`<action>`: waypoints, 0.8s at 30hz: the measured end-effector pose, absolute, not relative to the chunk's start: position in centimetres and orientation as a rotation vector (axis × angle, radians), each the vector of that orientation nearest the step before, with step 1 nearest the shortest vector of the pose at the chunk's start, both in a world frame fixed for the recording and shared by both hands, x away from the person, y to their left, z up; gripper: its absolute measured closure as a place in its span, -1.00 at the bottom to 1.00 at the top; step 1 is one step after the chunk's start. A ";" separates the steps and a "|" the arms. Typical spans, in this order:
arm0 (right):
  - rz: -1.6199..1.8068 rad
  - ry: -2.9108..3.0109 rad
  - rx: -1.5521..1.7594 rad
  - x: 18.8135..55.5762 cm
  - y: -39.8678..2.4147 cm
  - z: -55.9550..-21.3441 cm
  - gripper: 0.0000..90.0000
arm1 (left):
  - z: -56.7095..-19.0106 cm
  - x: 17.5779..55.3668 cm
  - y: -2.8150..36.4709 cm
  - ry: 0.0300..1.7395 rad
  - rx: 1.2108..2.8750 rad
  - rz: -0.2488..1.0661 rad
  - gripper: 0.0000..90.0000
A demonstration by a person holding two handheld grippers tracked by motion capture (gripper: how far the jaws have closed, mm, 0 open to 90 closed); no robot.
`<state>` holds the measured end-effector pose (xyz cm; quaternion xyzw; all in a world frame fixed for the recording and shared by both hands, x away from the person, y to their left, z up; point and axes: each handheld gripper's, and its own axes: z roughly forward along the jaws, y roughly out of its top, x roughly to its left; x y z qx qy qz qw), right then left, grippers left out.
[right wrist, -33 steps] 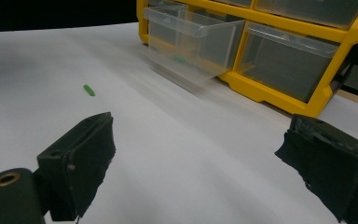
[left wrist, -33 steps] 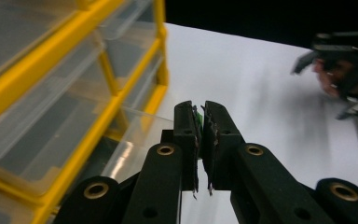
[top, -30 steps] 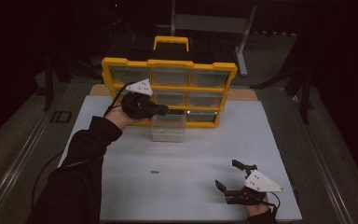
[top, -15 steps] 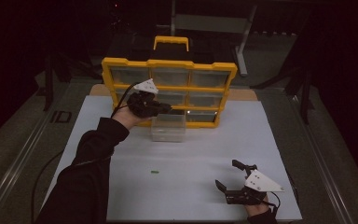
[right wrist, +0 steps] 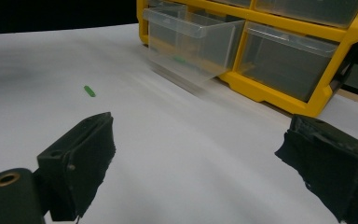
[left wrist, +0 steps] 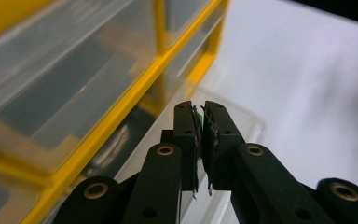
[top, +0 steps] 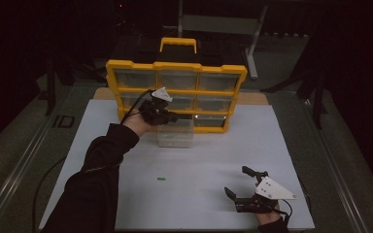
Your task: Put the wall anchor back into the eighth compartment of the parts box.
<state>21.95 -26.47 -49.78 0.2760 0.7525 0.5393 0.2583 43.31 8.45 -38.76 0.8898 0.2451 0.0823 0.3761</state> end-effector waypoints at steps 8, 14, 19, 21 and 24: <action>1.462 2.041 0.747 22.0 -26.5 -49.8 -0.81 | -39.6 43.6 8.2 0.677 2.331 0.206 0.86; 1.461 2.042 0.752 22.0 -26.5 -49.8 -0.81 | -39.6 43.7 8.5 0.693 2.319 0.192 0.68; 1.460 2.043 0.753 22.0 -26.5 -49.8 -0.81 | -39.3 43.5 8.9 0.725 2.286 0.185 0.11; 1.459 2.043 0.753 22.0 -26.5 -49.8 -0.81 | -39.3 43.4 9.0 0.734 2.285 0.178 -0.06; 1.458 2.043 0.752 22.0 -26.5 -49.8 -0.81 | -39.2 43.1 9.2 0.731 2.286 0.184 -0.31</action>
